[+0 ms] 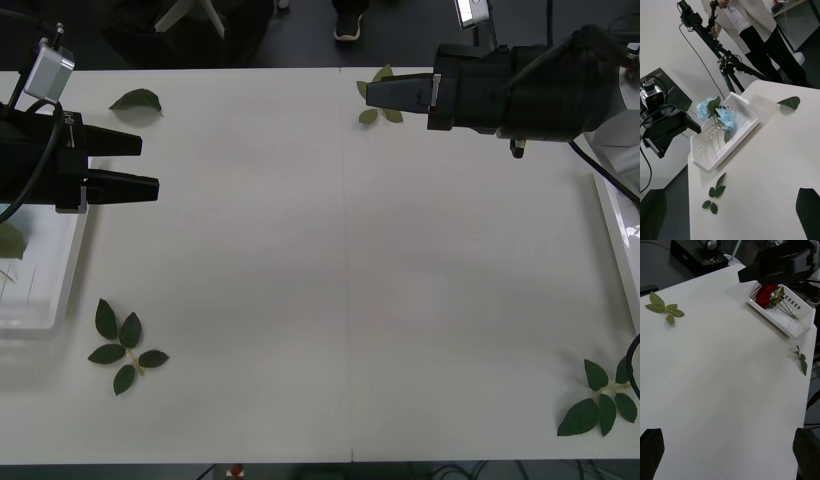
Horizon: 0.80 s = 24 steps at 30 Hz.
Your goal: Place the red flowers into the right box and the blue flowers into the left box. If a person shows an open palm, hand one flower to the person first, then continue sorting.
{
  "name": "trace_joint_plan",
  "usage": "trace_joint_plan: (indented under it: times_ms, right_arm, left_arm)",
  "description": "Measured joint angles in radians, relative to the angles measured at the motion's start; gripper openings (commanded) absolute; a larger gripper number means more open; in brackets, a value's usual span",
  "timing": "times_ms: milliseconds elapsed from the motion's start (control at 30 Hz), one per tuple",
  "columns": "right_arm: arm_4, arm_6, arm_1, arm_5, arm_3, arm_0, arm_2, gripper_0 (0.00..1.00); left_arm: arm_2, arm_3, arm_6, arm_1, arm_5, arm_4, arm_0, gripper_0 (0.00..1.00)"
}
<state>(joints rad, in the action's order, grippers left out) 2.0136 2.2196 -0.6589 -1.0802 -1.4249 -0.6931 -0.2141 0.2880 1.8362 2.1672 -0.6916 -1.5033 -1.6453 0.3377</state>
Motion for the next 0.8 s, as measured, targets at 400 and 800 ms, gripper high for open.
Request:
trace_joint_plan:
  times_ms: [400, 800]
  right_arm:
    - [0.000, 0.000, 0.000, 0.000, 0.000, 0.000, 0.000, 1.00]
    - [0.000, 0.001, 0.000, 0.000, 0.000, 0.000, 0.000, 1.00]
  left_arm:
    - [0.000, 0.042, 0.068, 0.000, 0.000, 0.022, 0.000, 1.00]
    - [0.000, 0.047, 0.068, 0.000, 0.000, 0.022, 0.000, 1.00]
